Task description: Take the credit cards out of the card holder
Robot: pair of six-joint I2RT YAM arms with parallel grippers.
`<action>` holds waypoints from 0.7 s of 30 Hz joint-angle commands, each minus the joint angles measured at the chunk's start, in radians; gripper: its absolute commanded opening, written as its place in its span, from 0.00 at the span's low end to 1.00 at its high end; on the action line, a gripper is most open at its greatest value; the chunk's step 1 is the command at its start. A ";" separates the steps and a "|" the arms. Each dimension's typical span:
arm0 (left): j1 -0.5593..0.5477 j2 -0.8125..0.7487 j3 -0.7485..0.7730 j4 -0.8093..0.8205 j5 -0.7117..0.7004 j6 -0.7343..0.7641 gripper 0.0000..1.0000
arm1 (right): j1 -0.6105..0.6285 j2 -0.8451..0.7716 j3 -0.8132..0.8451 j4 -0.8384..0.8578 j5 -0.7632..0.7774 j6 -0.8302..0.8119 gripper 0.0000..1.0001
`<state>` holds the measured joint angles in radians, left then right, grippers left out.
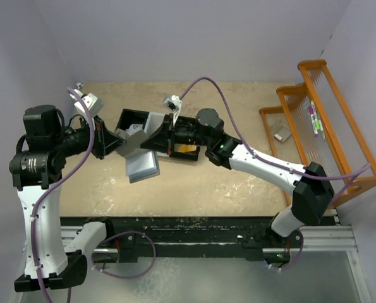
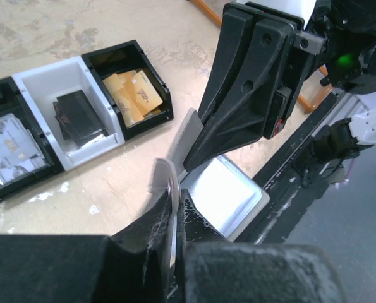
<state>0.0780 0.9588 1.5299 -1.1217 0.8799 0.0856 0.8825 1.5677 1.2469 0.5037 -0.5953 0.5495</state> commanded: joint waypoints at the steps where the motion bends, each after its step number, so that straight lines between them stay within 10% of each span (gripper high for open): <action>1: -0.001 0.003 0.008 0.002 0.046 -0.020 0.19 | 0.009 -0.058 0.008 0.079 -0.015 0.058 0.00; 4: -0.001 -0.005 0.012 -0.012 0.049 -0.013 0.54 | 0.006 -0.062 0.012 0.053 -0.038 0.077 0.00; 7: -0.001 -0.027 -0.003 -0.018 0.053 -0.003 0.67 | 0.006 -0.069 0.018 0.051 -0.049 0.073 0.00; 21: -0.001 -0.183 -0.085 0.120 -0.232 0.011 0.68 | 0.005 -0.042 0.089 0.101 -0.270 0.137 0.00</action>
<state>0.0780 0.8055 1.4101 -1.1053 0.7311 0.0906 0.8879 1.5612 1.2640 0.5293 -0.7536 0.6582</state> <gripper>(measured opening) 0.693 0.012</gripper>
